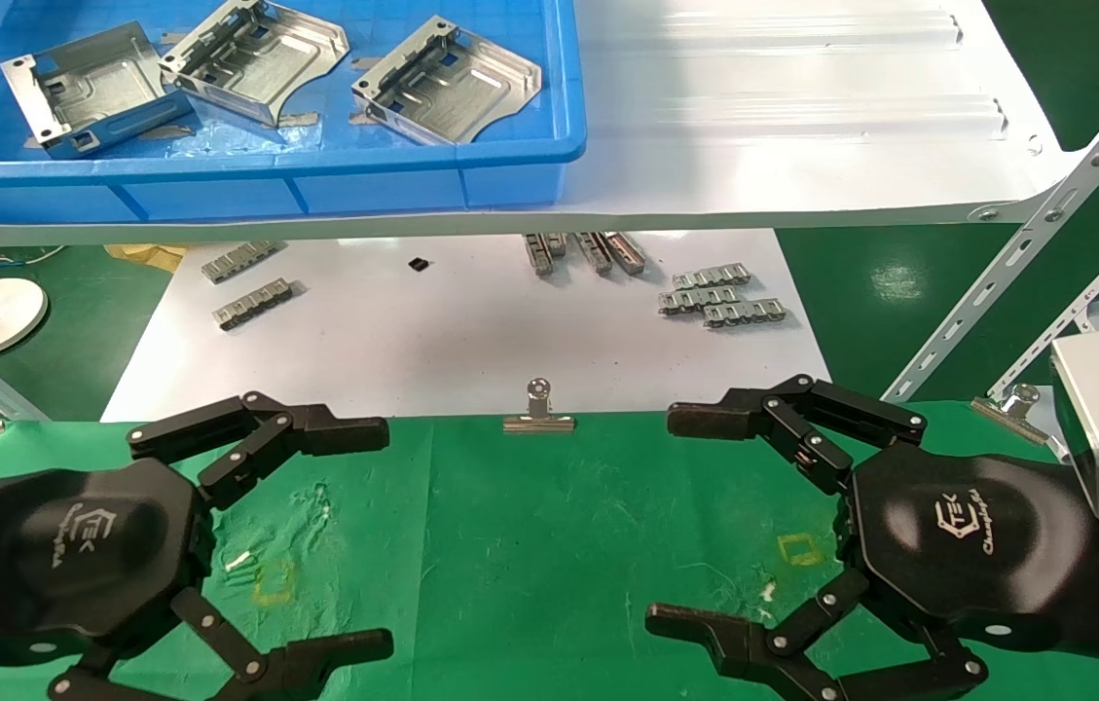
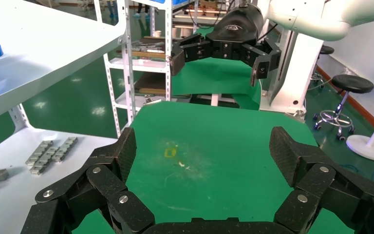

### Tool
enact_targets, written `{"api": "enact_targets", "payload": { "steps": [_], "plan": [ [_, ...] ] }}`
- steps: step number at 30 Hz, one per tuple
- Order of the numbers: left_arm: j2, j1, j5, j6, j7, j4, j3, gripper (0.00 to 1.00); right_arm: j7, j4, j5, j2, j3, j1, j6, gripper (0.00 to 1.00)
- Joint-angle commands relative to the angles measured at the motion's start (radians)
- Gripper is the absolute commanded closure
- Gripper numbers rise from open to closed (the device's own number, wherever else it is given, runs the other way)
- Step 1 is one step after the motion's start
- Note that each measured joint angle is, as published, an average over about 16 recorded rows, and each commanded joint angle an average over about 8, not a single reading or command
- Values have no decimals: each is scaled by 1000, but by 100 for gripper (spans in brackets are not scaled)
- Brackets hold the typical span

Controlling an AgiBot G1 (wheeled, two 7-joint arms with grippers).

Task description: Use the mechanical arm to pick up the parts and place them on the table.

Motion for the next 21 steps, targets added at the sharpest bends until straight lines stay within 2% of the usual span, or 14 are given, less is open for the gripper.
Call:
{"api": "enact_targets", "payload": {
  "steps": [1, 21],
  "plan": [
    [0, 0, 0, 0, 0, 0, 0, 0, 0, 0, 0, 0, 0, 0, 0, 100],
    [0, 0, 0, 0, 0, 0, 0, 0, 0, 0, 0, 0, 0, 0, 0, 100]
  ]
}}
